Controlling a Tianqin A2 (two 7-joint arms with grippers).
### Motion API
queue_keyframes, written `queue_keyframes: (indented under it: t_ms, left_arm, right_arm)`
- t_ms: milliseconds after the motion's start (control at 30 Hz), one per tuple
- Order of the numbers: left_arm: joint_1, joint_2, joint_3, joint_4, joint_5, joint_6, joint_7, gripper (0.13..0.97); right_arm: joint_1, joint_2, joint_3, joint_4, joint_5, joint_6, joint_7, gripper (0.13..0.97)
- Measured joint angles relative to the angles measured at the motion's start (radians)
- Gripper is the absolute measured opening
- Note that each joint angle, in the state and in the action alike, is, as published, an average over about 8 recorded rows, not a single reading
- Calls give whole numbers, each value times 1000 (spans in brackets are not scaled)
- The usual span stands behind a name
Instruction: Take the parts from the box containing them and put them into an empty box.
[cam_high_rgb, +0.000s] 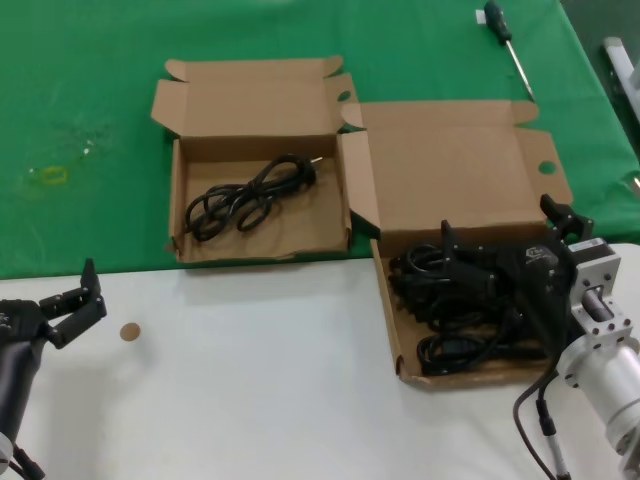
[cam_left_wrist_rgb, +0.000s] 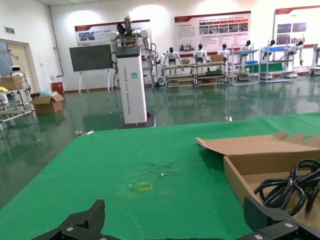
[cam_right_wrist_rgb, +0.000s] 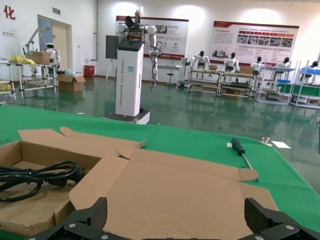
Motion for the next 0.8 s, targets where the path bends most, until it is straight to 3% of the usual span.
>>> queue_keyframes:
  t_ms: [800]
  left_arm:
    - [0, 0, 0, 0, 0, 0, 0, 966]
  right_arm:
    - [0, 0, 0, 0, 0, 0, 0, 966]
